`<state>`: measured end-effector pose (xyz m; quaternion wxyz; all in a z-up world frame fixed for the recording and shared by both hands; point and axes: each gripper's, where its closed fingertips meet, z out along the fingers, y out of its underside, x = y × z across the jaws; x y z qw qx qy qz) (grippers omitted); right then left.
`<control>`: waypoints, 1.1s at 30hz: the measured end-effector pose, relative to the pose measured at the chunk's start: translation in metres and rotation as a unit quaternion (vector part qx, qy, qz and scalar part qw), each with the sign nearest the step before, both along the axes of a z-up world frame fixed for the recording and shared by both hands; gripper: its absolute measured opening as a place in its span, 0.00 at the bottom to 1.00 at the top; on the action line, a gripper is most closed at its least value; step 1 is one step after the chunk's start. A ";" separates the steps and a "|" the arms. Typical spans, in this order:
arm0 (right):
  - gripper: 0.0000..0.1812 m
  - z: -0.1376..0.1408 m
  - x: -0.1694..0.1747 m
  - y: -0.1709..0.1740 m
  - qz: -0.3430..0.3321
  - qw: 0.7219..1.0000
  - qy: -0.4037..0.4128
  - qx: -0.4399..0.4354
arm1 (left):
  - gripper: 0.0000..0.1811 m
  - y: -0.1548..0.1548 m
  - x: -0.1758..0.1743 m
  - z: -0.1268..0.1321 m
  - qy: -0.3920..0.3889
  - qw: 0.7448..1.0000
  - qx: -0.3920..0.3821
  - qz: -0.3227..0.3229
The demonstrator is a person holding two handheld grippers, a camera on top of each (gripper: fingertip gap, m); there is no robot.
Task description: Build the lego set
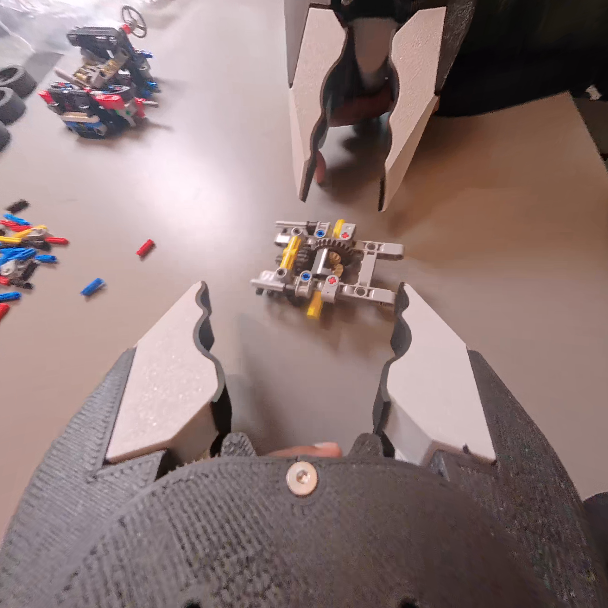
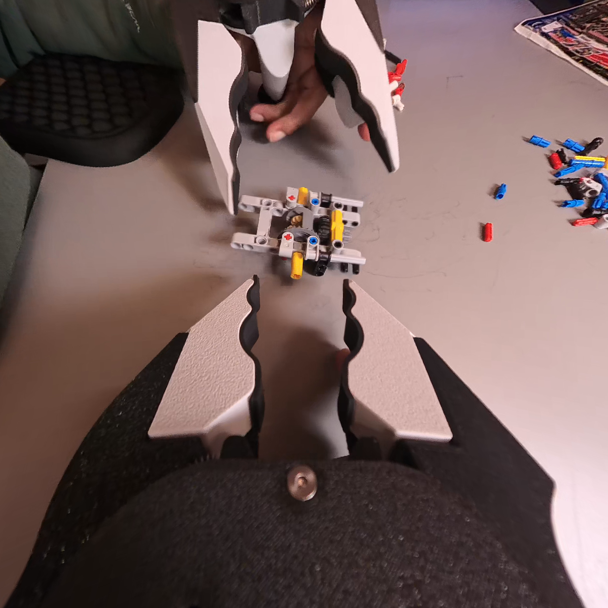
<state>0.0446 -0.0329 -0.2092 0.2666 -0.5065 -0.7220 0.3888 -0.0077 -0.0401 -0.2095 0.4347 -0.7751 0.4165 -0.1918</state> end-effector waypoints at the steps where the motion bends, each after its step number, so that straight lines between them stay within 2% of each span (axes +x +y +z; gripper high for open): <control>1: 0.28 0.000 -0.001 0.002 0.002 1.000 -0.002 0.004 | 0.61 0.002 -0.005 0.002 -0.001 1.000 0.002 0.008; 6: 0.31 -0.002 -0.008 0.014 0.045 0.996 -0.032 0.070 | 0.59 0.004 -0.028 0.015 -0.027 0.999 0.002 0.045; 9: 0.32 -0.005 -0.017 0.016 0.085 0.989 -0.058 0.106 | 0.45 0.014 -0.051 0.012 -0.012 0.995 0.019 0.095; 13: 0.26 -0.011 -0.025 0.011 0.110 0.985 -0.073 0.111 | 0.34 0.015 -0.058 0.013 -0.038 0.994 0.017 0.106; 15: 0.21 -0.011 -0.024 0.010 0.103 0.985 -0.068 0.118 | 0.34 0.013 -0.056 0.009 -0.039 0.994 0.006 0.098; 17: 0.17 -0.010 -0.025 0.022 0.067 0.986 -0.059 0.144 | 0.35 0.009 -0.051 0.006 -0.038 0.996 -0.007 0.084; 20: 0.16 -0.002 -0.030 0.067 -0.056 0.975 -0.047 0.208 | 0.33 0.000 -0.038 -0.002 -0.018 0.998 -0.027 0.054; 22: 0.16 0.007 -0.027 0.081 -0.101 0.972 -0.039 0.210 | 0.33 -0.005 -0.030 -0.009 0.009 0.999 -0.029 0.039; 25: 0.17 0.017 -0.017 0.065 -0.107 0.981 -0.049 0.157 | 0.24 -0.010 -0.017 -0.014 0.034 0.999 -0.025 0.023; 30: 0.37 0.014 0.002 0.009 -0.164 0.981 -0.105 0.021 | 0.05 -0.014 0.004 -0.018 0.080 0.997 -0.009 0.016; 33: 0.45 0.010 0.006 -0.019 -0.213 0.972 -0.102 0.007 | 0.03 -0.016 0.016 -0.018 0.099 0.995 -0.007 0.022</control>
